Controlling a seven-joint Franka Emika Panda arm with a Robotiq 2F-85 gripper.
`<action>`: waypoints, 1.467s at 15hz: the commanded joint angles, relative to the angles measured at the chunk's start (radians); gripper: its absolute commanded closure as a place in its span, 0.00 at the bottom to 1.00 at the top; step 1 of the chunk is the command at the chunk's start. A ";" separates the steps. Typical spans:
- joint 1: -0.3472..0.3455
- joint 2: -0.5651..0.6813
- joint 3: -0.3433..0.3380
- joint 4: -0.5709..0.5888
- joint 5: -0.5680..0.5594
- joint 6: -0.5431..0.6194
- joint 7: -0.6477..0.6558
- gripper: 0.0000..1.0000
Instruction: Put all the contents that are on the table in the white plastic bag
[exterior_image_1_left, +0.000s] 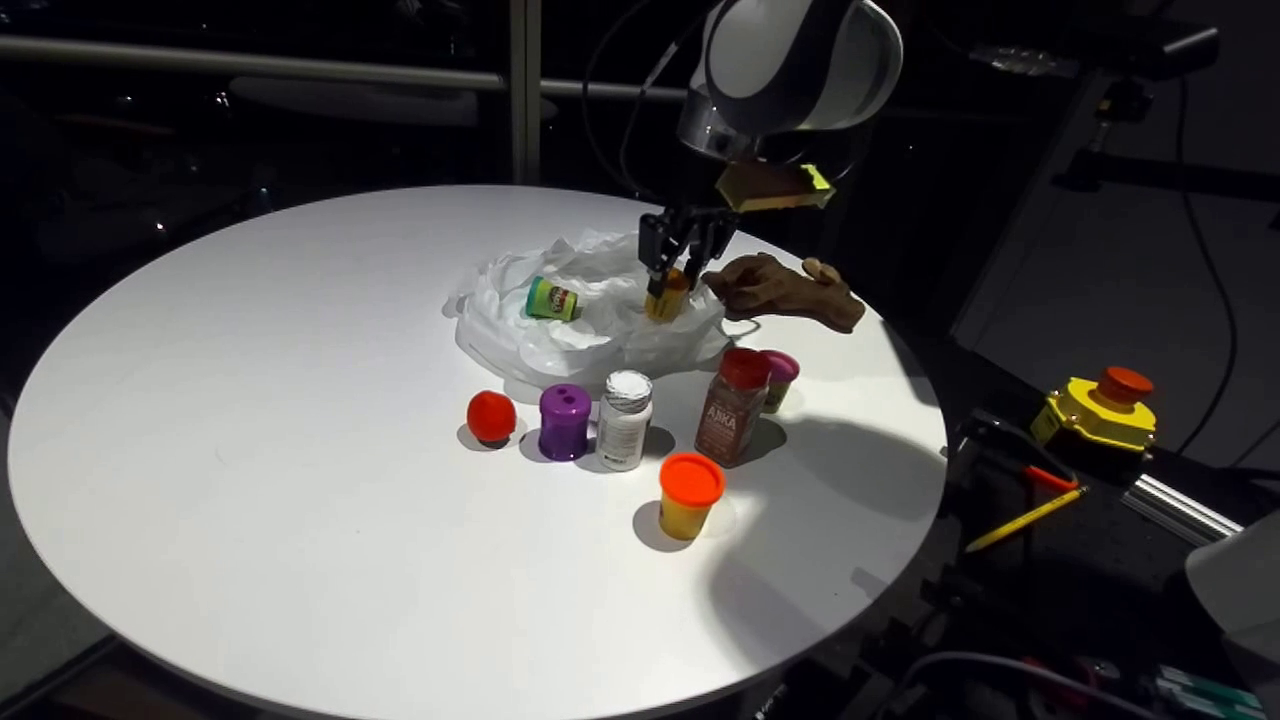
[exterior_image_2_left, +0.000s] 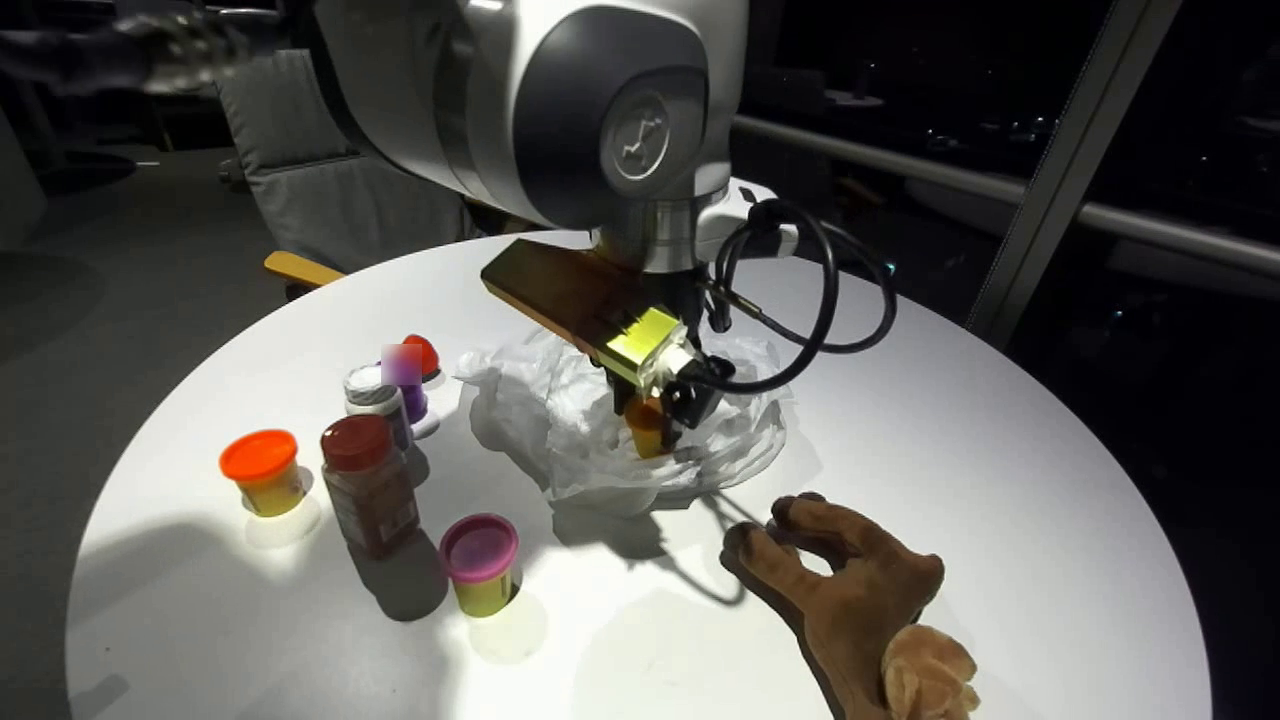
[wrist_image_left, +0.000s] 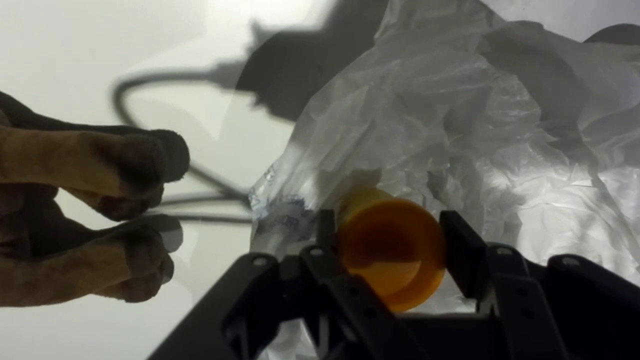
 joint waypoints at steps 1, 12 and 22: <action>-0.014 -0.022 0.009 0.033 0.008 -0.043 -0.029 0.14; 0.039 -0.484 0.044 -0.325 0.061 -0.292 -0.043 0.00; 0.037 -0.444 0.009 -0.526 0.218 -0.105 -0.327 0.00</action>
